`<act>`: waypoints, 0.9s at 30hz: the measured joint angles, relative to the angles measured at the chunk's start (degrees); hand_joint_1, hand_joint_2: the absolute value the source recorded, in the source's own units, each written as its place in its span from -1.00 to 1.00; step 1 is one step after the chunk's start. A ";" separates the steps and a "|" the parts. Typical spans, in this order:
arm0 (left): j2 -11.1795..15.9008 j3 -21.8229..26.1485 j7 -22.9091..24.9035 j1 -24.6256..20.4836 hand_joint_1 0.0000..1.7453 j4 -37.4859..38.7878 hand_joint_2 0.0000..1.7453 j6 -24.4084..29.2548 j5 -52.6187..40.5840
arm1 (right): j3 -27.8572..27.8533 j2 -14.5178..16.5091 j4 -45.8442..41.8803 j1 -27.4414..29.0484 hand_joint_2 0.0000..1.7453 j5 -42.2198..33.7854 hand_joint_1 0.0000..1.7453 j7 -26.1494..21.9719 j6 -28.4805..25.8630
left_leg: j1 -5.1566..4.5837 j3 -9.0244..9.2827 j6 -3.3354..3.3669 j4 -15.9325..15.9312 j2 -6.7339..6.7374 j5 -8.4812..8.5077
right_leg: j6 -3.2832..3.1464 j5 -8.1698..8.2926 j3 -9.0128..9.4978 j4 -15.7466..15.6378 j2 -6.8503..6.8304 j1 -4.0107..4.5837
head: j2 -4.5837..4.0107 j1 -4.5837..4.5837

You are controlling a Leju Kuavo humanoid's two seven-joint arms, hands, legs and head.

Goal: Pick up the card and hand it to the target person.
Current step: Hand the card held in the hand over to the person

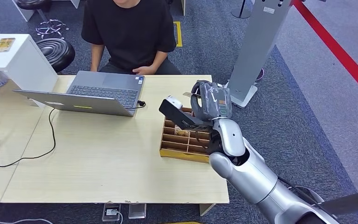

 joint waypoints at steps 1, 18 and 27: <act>0.00 -0.01 -0.01 -0.01 -1.00 0.00 -1.00 -0.04 -0.02 | 0.12 0.29 0.82 -0.63 1.00 -0.25 1.00 -0.95 -0.48 | 0.00 -0.02 0.00 0.00 0.00 0.00 | 0.00 0.00 -0.01 0.00 0.00 0.00 | -0.01 0.01; 0.07 -0.98 -0.49 -0.61 -1.00 0.00 -1.00 -1.43 -0.71 | 4.82 10.71 29.61 -14.12 1.00 -2.30 1.00 -12.65 -9.21 | 0.01 -0.07 0.00 0.00 -0.06 0.01 | 0.00 0.00 -0.05 0.04 -0.03 0.01 | -0.01 -0.01; 0.16 -1.50 -0.46 -0.60 -1.00 0.00 -1.00 -1.34 -0.49 | 6.73 14.55 39.72 -16.64 1.00 -2.36 1.00 -13.43 -9.42 | 0.01 -0.05 0.00 0.00 -0.06 0.01 | 0.00 0.00 -0.05 0.04 -0.03 0.01 | -0.01 -0.02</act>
